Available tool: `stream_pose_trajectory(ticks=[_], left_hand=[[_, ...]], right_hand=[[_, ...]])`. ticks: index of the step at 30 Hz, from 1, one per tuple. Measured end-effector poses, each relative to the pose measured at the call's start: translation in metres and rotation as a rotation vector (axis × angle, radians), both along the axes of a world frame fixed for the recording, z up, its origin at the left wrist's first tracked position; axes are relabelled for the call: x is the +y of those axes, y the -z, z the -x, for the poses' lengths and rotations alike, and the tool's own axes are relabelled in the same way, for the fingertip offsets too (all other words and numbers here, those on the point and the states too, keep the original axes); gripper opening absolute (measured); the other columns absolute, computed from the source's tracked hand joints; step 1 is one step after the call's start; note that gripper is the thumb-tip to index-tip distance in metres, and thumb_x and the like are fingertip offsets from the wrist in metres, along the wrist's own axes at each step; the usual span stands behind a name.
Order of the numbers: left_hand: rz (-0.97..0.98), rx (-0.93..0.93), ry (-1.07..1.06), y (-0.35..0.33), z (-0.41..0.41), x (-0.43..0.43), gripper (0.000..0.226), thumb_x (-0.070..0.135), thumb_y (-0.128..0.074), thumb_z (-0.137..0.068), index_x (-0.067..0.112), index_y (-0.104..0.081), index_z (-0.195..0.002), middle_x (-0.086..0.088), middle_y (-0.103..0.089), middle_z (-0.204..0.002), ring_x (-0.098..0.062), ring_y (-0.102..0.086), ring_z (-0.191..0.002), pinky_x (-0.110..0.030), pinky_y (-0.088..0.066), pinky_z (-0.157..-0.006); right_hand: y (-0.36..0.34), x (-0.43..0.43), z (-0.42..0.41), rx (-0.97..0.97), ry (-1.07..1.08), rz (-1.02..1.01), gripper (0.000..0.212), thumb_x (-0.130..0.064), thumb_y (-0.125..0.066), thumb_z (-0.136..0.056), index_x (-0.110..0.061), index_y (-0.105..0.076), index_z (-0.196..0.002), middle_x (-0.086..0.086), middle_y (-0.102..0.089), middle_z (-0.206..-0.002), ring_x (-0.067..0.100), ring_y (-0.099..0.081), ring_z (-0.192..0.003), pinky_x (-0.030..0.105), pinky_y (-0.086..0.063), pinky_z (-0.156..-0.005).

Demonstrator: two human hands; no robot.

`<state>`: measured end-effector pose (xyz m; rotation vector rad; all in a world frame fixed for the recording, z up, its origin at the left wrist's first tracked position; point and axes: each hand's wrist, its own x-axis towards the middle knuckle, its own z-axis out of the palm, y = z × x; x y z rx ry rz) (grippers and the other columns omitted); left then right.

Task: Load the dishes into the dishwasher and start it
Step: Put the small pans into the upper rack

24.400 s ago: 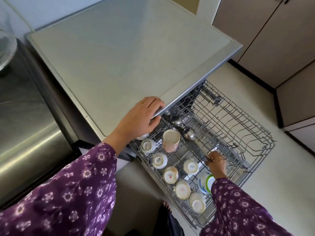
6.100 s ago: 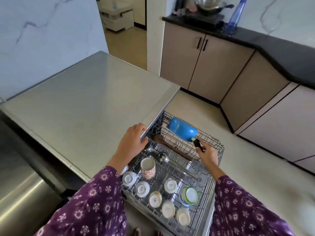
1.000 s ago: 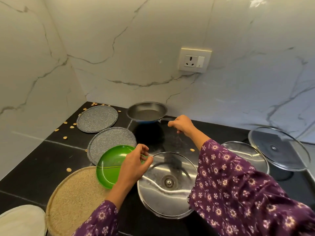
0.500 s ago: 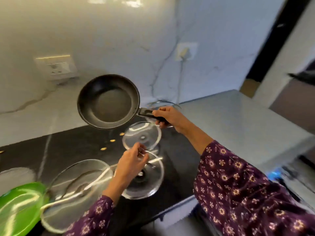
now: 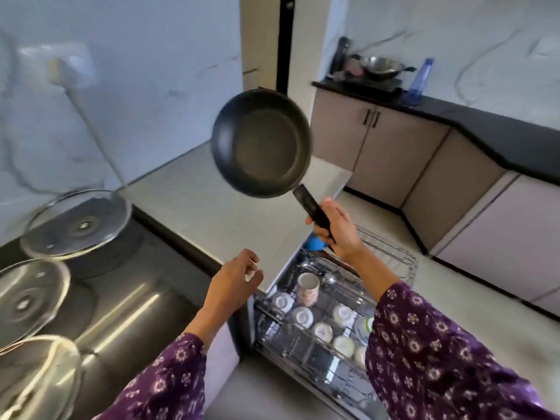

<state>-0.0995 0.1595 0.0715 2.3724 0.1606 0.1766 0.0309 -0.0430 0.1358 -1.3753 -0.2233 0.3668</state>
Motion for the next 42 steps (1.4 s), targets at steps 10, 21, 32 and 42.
stream_pose_trajectory(ticks=[10,21,32,42], left_hand=[[-0.158,-0.086,0.219,0.034,-0.129,-0.081,0.020,0.021,-0.065,-0.082,0.013,-0.053,-0.095,-0.002,-0.061,-0.085,-0.021,-0.059,-0.077,-0.040,-0.050,-0.066],[-0.612,-0.167,0.447,0.087,-0.224,-0.095,0.033,0.019,-0.073,-0.072,0.010,-0.060,-0.100,-0.004,-0.059,-0.109,-0.025,-0.058,-0.102,-0.040,-0.048,-0.091],[-0.518,-0.172,0.394,0.113,-0.235,-0.084,0.043,0.010,-0.075,-0.070,0.008,-0.061,-0.111,-0.008,-0.053,-0.127,-0.025,-0.051,-0.120,-0.047,-0.024,-0.114],[-0.519,-0.195,0.406,0.116,-0.237,-0.085,0.036,0.012,-0.072,-0.074,0.009,-0.060,-0.107,-0.008,-0.054,-0.125,-0.025,-0.049,-0.120,-0.050,-0.032,-0.111]], right_hand=[[0.103,-0.190,-0.067,-0.131,0.588,0.540,0.031,-0.025,-0.052,-0.095,-0.023,-0.043,-0.066,0.001,-0.069,-0.070,0.014,-0.044,-0.050,0.027,-0.036,-0.047],[0.241,-0.272,-0.091,-0.197,0.387,1.158,0.018,-0.020,-0.049,-0.095,-0.014,-0.038,-0.083,-0.001,-0.052,-0.070,0.019,-0.049,-0.055,0.032,-0.038,-0.044],[0.299,-0.289,-0.158,-0.362,-0.047,1.352,0.009,-0.016,-0.052,-0.093,-0.011,-0.045,-0.090,-0.004,-0.046,-0.082,0.010,-0.043,-0.060,0.021,-0.034,-0.055],[0.328,-0.285,-0.174,-0.228,-0.068,1.298,0.016,-0.009,-0.052,-0.092,-0.012,-0.044,-0.105,0.000,-0.057,-0.086,0.003,-0.049,-0.062,0.011,-0.031,-0.054]])
